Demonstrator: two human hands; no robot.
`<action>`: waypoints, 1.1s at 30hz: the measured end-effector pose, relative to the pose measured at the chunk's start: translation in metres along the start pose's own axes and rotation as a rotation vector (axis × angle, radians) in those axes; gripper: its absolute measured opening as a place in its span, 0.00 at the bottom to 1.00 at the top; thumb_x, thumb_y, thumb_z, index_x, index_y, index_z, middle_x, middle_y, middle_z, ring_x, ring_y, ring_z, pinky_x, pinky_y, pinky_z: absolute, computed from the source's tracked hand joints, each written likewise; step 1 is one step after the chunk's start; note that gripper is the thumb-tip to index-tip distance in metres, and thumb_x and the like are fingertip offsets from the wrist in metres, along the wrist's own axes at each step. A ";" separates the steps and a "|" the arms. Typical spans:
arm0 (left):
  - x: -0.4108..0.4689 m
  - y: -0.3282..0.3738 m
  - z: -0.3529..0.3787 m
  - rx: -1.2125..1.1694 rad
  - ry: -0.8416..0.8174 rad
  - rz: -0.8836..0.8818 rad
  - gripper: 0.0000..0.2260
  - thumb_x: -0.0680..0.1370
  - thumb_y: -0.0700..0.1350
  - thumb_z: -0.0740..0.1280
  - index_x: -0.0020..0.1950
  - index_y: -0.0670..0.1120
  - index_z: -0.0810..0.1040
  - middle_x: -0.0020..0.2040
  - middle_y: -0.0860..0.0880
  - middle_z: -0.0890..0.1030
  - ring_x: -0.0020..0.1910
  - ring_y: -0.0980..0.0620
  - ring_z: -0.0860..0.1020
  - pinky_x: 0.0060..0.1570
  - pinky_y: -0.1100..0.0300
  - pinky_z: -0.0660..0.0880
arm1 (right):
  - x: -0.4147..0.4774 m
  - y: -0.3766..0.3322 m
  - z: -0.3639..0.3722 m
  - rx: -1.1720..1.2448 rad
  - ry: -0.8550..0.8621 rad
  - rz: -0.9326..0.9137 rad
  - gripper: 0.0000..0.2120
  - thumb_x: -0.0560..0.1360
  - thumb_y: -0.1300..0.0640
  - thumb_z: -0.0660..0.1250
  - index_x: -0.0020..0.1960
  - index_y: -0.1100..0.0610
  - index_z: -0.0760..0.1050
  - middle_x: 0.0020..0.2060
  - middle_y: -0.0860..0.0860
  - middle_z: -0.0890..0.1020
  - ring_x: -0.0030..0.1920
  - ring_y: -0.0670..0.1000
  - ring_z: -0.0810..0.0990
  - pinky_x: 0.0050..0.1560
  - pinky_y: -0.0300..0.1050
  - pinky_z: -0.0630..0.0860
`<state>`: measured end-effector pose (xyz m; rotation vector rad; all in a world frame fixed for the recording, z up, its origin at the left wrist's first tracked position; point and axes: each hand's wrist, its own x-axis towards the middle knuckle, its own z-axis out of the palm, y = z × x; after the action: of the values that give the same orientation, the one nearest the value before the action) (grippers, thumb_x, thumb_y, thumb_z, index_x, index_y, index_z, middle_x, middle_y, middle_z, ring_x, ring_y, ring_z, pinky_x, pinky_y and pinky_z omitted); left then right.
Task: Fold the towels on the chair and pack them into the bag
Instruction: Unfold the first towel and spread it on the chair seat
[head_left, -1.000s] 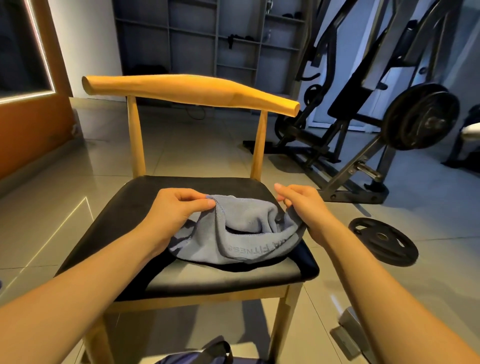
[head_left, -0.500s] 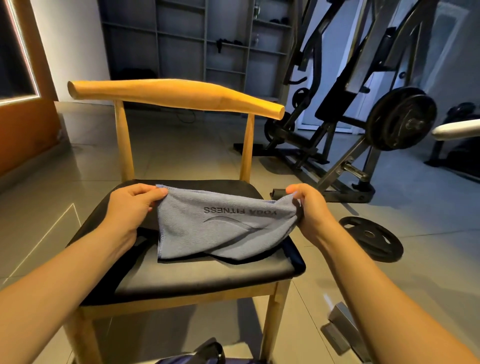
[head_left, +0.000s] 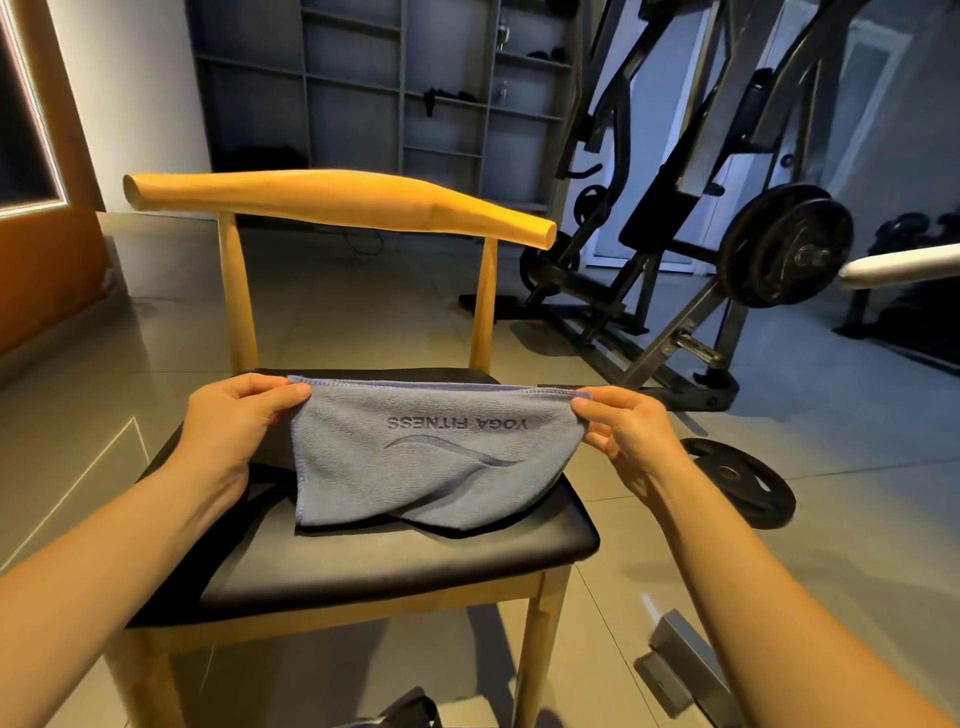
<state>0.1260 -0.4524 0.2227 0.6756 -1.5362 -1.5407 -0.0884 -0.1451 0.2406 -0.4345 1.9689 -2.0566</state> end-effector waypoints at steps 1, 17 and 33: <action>0.000 0.001 0.000 -0.005 0.002 0.002 0.05 0.72 0.37 0.77 0.47 0.40 0.84 0.42 0.46 0.83 0.39 0.55 0.78 0.43 0.64 0.72 | -0.001 -0.001 0.000 0.000 -0.005 -0.008 0.11 0.77 0.68 0.69 0.59 0.68 0.80 0.54 0.63 0.85 0.52 0.58 0.86 0.54 0.50 0.83; 0.002 0.045 -0.017 0.041 -0.015 0.039 0.04 0.76 0.39 0.74 0.48 0.47 0.86 0.50 0.47 0.86 0.53 0.49 0.81 0.59 0.53 0.75 | -0.023 -0.045 0.011 0.077 -0.101 -0.073 0.07 0.79 0.65 0.67 0.55 0.62 0.82 0.50 0.56 0.87 0.51 0.54 0.85 0.51 0.47 0.80; 0.029 0.229 -0.060 0.114 0.050 0.222 0.06 0.77 0.36 0.72 0.43 0.46 0.82 0.32 0.50 0.81 0.26 0.58 0.75 0.27 0.69 0.72 | -0.033 -0.203 0.077 -0.110 -0.115 -0.314 0.07 0.78 0.61 0.71 0.55 0.58 0.83 0.42 0.52 0.85 0.40 0.50 0.82 0.43 0.44 0.77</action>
<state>0.2038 -0.4857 0.4452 0.5813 -1.6123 -1.2700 -0.0240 -0.1938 0.4447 -0.9165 2.0581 -2.0474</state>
